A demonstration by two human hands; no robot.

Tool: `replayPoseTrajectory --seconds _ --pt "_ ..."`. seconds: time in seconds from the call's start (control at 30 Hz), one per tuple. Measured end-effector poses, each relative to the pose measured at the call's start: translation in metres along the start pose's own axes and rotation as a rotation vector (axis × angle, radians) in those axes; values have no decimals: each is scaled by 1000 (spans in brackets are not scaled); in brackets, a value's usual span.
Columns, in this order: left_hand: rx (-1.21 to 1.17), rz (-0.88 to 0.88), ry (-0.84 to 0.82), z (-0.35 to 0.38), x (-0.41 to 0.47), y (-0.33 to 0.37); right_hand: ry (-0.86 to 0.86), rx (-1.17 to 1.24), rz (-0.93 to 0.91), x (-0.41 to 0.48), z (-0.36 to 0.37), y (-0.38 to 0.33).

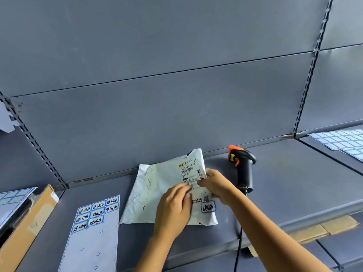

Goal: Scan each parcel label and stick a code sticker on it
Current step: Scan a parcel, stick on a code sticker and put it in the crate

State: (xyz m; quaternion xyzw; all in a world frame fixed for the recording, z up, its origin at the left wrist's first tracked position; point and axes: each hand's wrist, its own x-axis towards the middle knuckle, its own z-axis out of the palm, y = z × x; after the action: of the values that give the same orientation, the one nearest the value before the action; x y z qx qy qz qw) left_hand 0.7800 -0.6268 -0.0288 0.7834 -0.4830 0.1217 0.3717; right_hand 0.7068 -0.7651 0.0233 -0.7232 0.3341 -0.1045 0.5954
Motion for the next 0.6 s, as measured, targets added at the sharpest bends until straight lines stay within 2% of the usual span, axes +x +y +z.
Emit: replayPoseTrajectory --seconds 0.1,0.27,0.37,0.6 --pt "-89 -148 93 -6 -13 9 59 52 -126 -24 -17 -1" --pt "-122 -163 302 -11 -45 40 81 185 -213 -75 -59 3" --pt "-157 -230 391 -11 -63 63 103 222 -217 -106 -86 15" --pt "-201 -359 381 -8 -134 131 195 388 -163 -181 -155 68"
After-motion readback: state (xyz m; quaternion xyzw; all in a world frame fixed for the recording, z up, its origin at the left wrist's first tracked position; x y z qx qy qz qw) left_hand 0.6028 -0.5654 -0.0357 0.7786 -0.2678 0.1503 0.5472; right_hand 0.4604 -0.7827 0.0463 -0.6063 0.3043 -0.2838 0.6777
